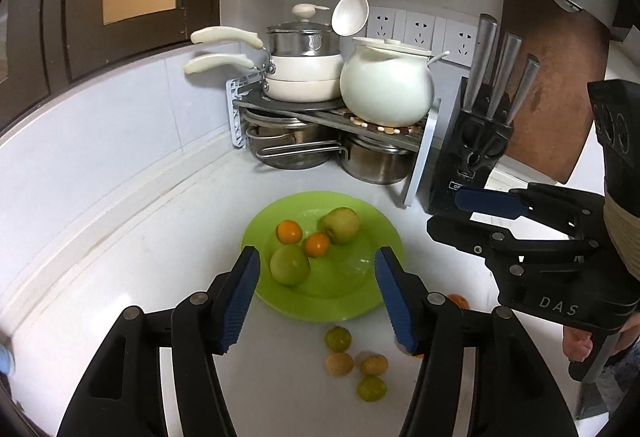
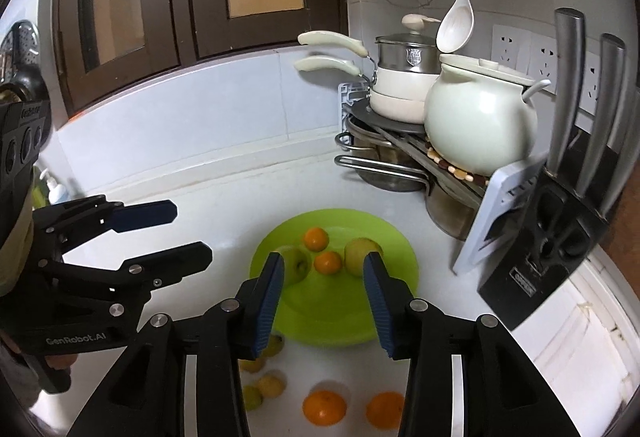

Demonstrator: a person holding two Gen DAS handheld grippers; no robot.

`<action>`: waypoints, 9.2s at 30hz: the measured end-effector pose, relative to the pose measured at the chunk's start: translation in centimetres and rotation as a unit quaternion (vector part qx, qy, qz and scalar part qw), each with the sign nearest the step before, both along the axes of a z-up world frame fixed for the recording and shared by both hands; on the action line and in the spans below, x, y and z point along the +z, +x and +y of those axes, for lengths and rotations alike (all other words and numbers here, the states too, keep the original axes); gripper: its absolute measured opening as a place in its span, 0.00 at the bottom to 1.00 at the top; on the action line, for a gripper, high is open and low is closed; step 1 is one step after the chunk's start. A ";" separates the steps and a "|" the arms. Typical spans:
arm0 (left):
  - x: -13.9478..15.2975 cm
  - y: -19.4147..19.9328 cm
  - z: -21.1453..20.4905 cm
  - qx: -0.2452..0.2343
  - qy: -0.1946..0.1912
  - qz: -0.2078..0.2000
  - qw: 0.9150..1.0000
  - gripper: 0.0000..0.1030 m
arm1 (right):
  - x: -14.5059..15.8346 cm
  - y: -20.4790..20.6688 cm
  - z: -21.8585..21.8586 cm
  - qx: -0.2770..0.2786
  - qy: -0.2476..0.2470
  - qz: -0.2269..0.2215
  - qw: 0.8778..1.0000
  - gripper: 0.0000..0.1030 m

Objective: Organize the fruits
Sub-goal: 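Withdraw both open tools toward the remaining small citrus on the counter, then grasp a small green citrus with the left tool while the right tool grasps an orange, then carry the green citrus and the orange over the green plate with both tools, then lower both fruits onto the plate and open both tools, then withdraw both open tools toward the remaining fruit on the counter, then grasp a small brown citrus with the left tool while the right tool grasps an orange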

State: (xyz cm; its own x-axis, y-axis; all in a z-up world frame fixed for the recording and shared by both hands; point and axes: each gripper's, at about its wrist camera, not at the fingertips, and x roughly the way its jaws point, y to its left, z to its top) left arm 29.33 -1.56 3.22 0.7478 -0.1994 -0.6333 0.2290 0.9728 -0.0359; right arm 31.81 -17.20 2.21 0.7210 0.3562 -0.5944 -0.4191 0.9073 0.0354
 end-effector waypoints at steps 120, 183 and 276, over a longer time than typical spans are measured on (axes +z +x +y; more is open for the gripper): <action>-5.7 -2.1 -3.2 -0.049 0.000 0.030 0.998 0.29 | -6.3 -2.1 -1.9 -0.007 -0.004 0.068 0.998 0.41; -11.9 12.5 -3.4 -0.062 0.025 0.102 0.993 0.31 | -11.7 13.6 -0.2 0.021 -0.062 0.164 0.984 0.41; -14.5 0.6 -1.5 -0.042 0.013 0.134 0.990 0.36 | -12.8 -1.5 -5.2 -0.194 -0.031 0.140 0.971 0.58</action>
